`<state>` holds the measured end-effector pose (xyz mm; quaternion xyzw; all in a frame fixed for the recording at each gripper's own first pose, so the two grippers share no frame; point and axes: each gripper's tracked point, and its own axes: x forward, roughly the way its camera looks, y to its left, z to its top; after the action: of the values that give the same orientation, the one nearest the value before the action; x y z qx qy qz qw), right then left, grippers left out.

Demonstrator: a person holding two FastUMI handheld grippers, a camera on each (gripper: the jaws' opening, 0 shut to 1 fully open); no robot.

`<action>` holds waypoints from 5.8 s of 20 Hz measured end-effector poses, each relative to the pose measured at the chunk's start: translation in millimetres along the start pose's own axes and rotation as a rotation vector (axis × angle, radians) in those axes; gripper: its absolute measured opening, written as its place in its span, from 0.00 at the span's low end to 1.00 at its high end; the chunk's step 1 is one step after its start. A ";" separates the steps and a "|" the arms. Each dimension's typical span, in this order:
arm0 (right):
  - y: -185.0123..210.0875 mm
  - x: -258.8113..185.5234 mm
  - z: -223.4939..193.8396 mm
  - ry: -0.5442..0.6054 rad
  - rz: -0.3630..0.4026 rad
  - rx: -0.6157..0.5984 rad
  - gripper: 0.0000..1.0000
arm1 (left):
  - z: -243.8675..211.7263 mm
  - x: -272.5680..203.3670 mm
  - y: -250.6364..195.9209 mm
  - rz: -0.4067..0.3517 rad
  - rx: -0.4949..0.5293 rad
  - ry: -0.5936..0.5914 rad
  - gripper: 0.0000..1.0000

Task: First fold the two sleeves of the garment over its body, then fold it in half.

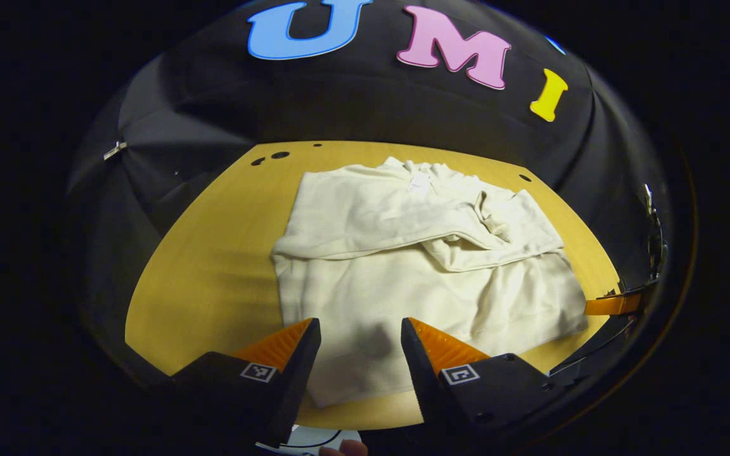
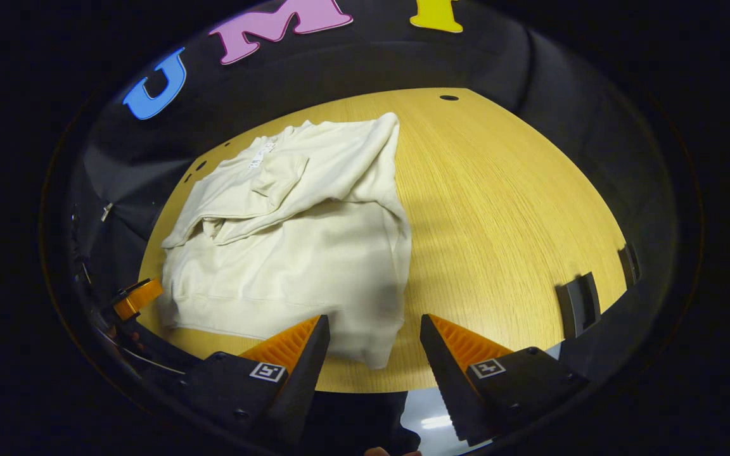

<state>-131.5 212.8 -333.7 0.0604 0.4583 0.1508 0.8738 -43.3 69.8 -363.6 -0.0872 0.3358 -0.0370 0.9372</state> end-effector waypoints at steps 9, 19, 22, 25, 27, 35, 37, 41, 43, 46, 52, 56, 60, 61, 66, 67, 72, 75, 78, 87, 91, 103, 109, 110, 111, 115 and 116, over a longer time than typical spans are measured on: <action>7.0 17.8 -7.5 0.037 -0.027 -0.003 0.89 | -53.3 4.2 19.3 0.026 -0.004 0.137 0.80; 9.2 38.1 1.3 0.065 -0.091 -0.125 0.89 | -49.6 12.9 17.9 0.056 0.017 0.178 0.81; 12.5 40.7 7.2 0.006 -0.096 -0.107 0.90 | -47.5 15.7 16.0 0.057 0.015 0.191 0.78; 17.3 39.0 3.2 0.014 -0.072 -0.125 0.90 | -47.8 16.6 9.1 0.026 0.038 0.209 0.71; 29.9 41.7 0.6 0.048 -0.015 -0.140 0.66 | -45.2 19.1 0.7 -0.011 0.075 0.214 0.47; 39.0 36.3 -7.2 0.070 0.012 -0.204 0.11 | -42.9 16.5 -1.4 -0.084 0.048 0.218 0.08; 38.2 35.1 -7.7 0.081 0.021 -0.207 0.11 | -43.9 13.9 0.2 -0.094 0.050 0.239 0.07; 44.1 25.1 -2.9 0.108 0.071 -0.188 0.11 | -34.6 6.6 6.4 -0.113 0.035 0.274 0.07; 49.4 16.0 8.1 0.093 0.108 -0.141 0.11 | -22.7 -1.8 10.9 -0.123 -0.009 0.277 0.06; 62.8 -0.8 27.4 0.046 0.169 -0.069 0.11 | 1.0 -15.2 12.1 -0.137 -0.069 0.248 0.06; 88.0 -22.4 104.3 -0.128 0.234 -0.045 0.10 | 76.3 -20.9 5.3 -0.159 -0.132 0.132 0.06; 101.3 -28.7 158.9 -0.221 0.274 0.040 0.10 | 121.7 -13.8 4.1 -0.165 -0.157 0.062 0.06; 104.6 -20.3 194.9 -0.264 0.281 0.100 0.10 | 150.3 2.9 3.3 -0.162 -0.197 0.032 0.06; 104.1 -17.0 202.7 -0.270 0.280 0.113 0.10 | 156.0 6.0 2.7 -0.163 -0.209 0.026 0.06; 101.0 5.3 236.3 -0.287 0.275 0.171 0.10 | 187.2 27.6 7.4 -0.152 -0.242 0.008 0.06; 100.8 10.1 243.9 -0.291 0.277 0.180 0.10 | 192.5 33.3 7.7 -0.148 -0.264 0.010 0.06; 100.0 45.9 275.3 -0.290 0.267 0.193 0.10 | 217.3 74.8 10.0 -0.111 -0.283 0.026 0.07; 95.9 72.0 287.1 -0.283 0.251 0.172 0.10 | 226.3 100.9 11.0 -0.087 -0.275 0.044 0.07; 90.7 97.1 294.1 -0.264 0.235 0.175 0.10 | 224.9 133.6 13.5 -0.056 -0.270 0.081 0.06; 87.4 161.9 281.7 -0.157 0.192 0.110 0.10 | 201.6 195.1 15.0 0.040 -0.213 0.186 0.06; 83.9 186.2 264.2 -0.091 0.156 0.027 0.12 | 191.2 207.9 15.4 0.070 -0.179 0.192 0.06; 93.8 193.1 261.4 -0.109 0.116 -0.023 0.41 | 193.7 209.4 19.0 0.092 -0.093 0.117 0.27; 96.9 175.9 268.9 -0.142 0.110 -0.008 0.78 | 207.8 195.6 19.8 0.115 -0.048 0.034 0.62; 96.7 171.0 269.1 -0.148 0.109 -0.008 0.92 | 213.1 190.9 19.2 0.112 -0.048 0.012 0.64; 96.2 165.5 269.5 -0.157 0.103 -0.011 0.94 | 218.0 185.4 18.0 0.107 -0.044 -0.010 0.68; 92.1 133.7 277.0 -0.229 0.093 -0.042 0.99 | 228.3 157.7 8.9 0.090 -0.027 -0.060 0.69; 92.4 124.1 277.7 -0.240 0.098 -0.038 0.98 | 231.3 149.1 5.8 0.079 -0.028 -0.076 0.69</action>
<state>143.0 349.0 -249.4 0.0836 0.3439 0.1936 0.9150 218.9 88.5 -281.9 -0.0882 0.3037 0.0081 0.9486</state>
